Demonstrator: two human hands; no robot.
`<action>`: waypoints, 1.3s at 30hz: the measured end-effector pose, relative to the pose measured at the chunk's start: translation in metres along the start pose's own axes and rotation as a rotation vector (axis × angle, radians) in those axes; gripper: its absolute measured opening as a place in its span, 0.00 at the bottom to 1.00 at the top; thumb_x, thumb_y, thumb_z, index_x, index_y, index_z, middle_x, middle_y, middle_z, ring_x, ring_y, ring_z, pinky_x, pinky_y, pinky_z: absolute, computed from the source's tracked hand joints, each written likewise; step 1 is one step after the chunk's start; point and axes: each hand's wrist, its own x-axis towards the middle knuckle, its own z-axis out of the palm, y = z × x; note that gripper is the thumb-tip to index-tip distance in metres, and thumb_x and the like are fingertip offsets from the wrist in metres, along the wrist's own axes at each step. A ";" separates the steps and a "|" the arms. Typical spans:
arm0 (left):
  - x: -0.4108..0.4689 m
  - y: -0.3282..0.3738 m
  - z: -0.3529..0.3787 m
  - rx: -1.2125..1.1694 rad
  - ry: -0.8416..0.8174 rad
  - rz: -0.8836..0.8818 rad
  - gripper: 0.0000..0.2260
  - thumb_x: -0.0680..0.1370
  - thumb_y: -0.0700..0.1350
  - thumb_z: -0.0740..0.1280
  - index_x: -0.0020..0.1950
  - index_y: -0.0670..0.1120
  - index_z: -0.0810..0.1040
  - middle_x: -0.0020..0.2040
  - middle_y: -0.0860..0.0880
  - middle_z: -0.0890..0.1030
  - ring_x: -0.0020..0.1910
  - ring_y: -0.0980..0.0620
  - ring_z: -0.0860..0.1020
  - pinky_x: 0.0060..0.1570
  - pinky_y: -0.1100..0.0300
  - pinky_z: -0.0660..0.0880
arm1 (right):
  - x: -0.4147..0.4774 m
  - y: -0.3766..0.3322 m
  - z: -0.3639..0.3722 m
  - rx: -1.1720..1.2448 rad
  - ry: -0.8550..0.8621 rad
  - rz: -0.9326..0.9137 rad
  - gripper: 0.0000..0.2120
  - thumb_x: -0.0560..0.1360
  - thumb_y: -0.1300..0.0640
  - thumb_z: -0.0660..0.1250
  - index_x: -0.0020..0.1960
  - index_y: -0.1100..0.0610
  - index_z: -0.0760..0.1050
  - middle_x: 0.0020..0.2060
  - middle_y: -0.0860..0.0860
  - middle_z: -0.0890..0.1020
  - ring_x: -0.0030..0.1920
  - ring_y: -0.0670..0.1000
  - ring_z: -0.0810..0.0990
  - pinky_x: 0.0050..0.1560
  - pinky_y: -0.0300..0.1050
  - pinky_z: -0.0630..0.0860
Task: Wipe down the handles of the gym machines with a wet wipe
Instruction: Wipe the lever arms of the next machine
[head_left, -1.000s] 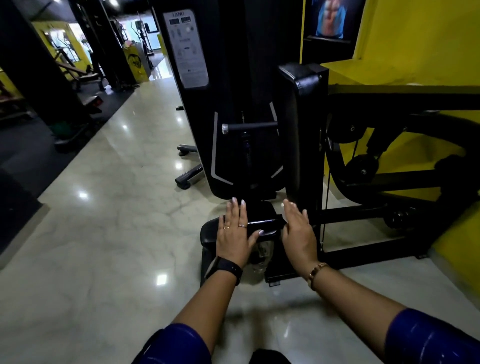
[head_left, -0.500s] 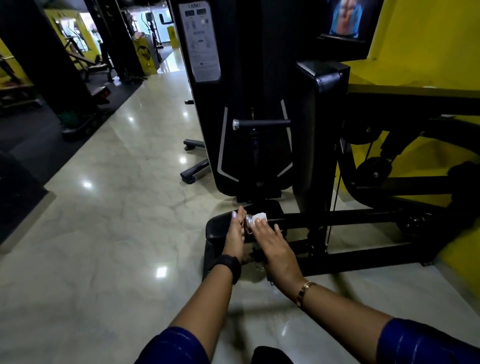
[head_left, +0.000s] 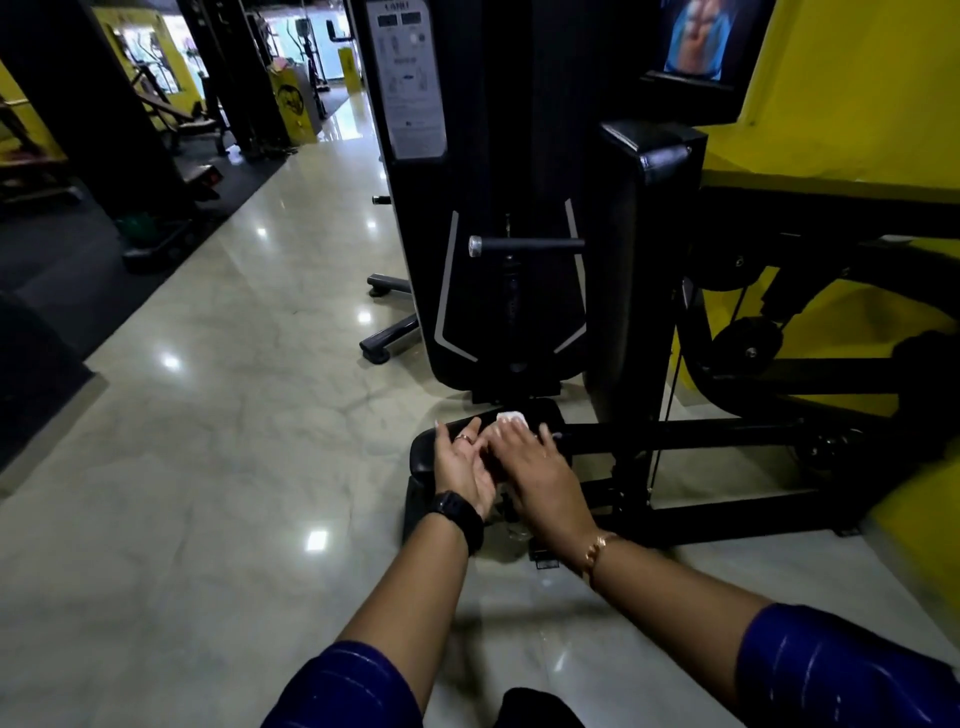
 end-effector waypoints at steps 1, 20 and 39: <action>0.001 0.000 -0.001 -0.009 0.000 -0.010 0.34 0.81 0.64 0.42 0.77 0.41 0.60 0.75 0.40 0.66 0.74 0.44 0.65 0.70 0.53 0.63 | -0.014 0.005 0.007 -0.040 -0.008 -0.107 0.25 0.73 0.64 0.57 0.70 0.59 0.70 0.69 0.57 0.73 0.71 0.56 0.69 0.73 0.58 0.61; 0.005 0.006 -0.013 0.001 0.055 -0.124 0.43 0.76 0.71 0.36 0.79 0.43 0.57 0.77 0.41 0.63 0.76 0.43 0.61 0.76 0.46 0.52 | 0.022 0.014 -0.009 -0.662 -0.308 -0.699 0.20 0.75 0.61 0.50 0.56 0.58 0.80 0.51 0.54 0.83 0.58 0.57 0.78 0.74 0.59 0.53; 0.010 0.012 0.015 -0.089 0.033 0.006 0.32 0.81 0.65 0.45 0.74 0.45 0.64 0.68 0.43 0.75 0.66 0.43 0.72 0.66 0.48 0.66 | 0.003 0.019 -0.008 -0.076 0.007 -0.386 0.20 0.73 0.66 0.62 0.64 0.62 0.76 0.63 0.59 0.78 0.66 0.57 0.74 0.68 0.55 0.68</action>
